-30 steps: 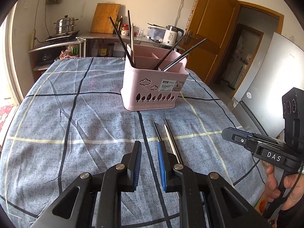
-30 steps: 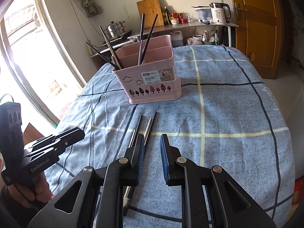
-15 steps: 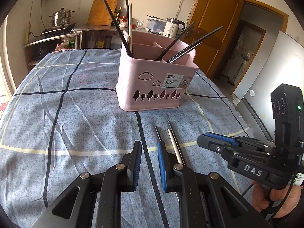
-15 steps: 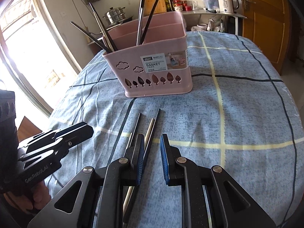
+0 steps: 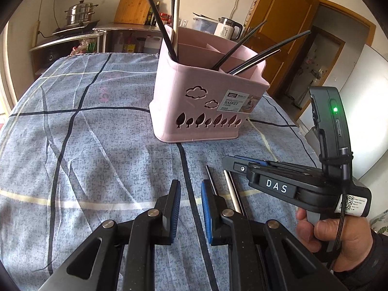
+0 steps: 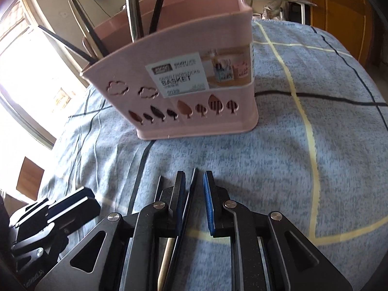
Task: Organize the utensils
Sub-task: 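Grasp a dark chopstick with the left tool while the right tool grasps another dark chopstick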
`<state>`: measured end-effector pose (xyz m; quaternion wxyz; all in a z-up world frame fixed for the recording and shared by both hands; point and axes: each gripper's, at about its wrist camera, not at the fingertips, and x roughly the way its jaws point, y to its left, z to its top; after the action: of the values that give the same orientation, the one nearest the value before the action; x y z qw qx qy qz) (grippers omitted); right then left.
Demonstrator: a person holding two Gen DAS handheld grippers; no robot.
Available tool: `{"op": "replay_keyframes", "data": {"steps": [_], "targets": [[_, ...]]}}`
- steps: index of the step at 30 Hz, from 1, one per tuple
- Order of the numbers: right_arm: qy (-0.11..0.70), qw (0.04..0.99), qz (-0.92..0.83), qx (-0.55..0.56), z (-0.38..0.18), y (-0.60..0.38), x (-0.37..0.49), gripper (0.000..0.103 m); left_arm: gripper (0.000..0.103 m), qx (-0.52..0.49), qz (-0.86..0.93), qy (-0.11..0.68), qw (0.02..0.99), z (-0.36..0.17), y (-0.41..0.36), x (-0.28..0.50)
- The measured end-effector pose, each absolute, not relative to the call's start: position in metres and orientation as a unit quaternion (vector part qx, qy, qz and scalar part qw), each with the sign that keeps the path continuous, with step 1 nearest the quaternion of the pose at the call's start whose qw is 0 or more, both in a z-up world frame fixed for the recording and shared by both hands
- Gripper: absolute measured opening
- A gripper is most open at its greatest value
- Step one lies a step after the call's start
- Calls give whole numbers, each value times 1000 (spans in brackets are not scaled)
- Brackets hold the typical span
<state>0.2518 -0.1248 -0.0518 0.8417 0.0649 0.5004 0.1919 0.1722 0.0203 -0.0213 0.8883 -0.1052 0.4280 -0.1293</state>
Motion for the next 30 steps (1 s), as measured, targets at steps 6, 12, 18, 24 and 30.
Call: {"op": "replay_keyframes", "data": {"steps": [6, 12, 18, 24, 30], "targets": [[503, 842, 187, 62, -52, -140, 245, 5, 17, -106, -146, 436, 882, -28, 9, 185], [505, 841, 182, 62, -52, -161, 234, 5, 17, -97, -155, 466, 866, -45, -13, 202], [504, 842, 183, 52, -53, -169, 226, 5, 14, -70, -145, 476, 864, -53, -29, 211], [504, 843, 184, 43, -51, -173, 222, 5, 6, -54, -135, 475, 868, -53, -36, 213], [510, 841, 172, 50, -48, -176, 221, 7, 6, -66, -118, 475, 870, -49, -18, 211]]}}
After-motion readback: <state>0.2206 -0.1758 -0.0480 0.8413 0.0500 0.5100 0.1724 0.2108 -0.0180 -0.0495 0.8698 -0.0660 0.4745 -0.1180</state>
